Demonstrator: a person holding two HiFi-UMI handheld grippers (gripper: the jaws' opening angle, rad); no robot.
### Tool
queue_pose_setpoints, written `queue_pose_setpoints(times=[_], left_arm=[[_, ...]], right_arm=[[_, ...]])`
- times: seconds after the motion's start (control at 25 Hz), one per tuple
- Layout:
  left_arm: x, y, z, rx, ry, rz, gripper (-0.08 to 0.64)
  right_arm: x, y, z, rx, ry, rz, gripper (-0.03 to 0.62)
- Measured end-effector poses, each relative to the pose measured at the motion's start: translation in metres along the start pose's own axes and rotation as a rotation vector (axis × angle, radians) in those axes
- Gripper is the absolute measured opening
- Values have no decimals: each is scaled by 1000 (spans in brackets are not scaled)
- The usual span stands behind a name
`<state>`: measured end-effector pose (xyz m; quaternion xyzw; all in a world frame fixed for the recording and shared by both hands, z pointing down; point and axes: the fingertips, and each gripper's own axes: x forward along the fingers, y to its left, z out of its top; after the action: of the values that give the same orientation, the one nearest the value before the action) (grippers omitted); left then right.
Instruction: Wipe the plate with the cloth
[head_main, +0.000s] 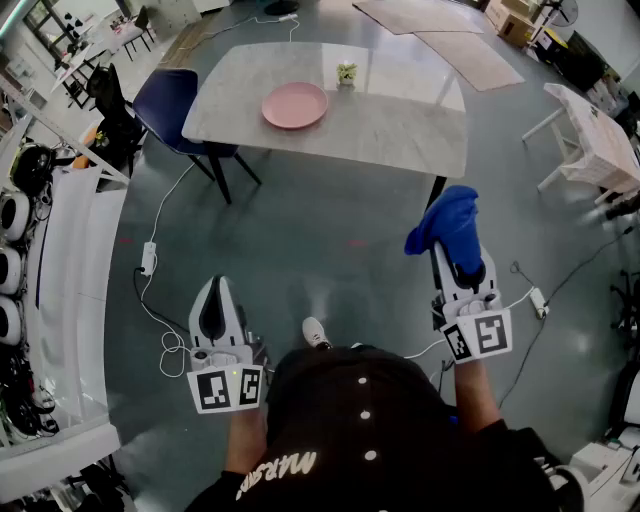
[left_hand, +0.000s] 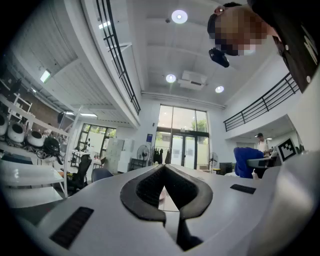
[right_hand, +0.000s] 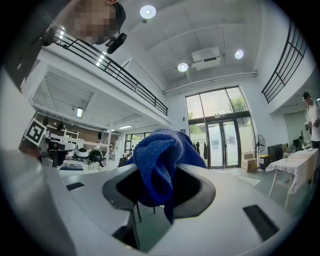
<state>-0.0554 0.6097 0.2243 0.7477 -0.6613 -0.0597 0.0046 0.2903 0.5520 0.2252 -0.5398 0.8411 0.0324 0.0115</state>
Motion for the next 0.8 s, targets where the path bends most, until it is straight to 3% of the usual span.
queue_pose_setpoints(times=[0.32,0.56,0.72,0.76,0.8], left_arm=[[5,3,-4,-15,28,-5,17],[11,5,-8,34,21,-14,17],[15,17,-11,64,28,22,20],[17,21,-12,74,33,32,88],[19,26,-13,81,36,43,232]], right_arm=[[3,3,5,34,-24,-12,147],[10,6,5,49,-23,-12,149],[16,7,3,48,-20,-26,148],[18,8,2,48,-20,-31,149],[20,9,2,48,-20,-35,149]])
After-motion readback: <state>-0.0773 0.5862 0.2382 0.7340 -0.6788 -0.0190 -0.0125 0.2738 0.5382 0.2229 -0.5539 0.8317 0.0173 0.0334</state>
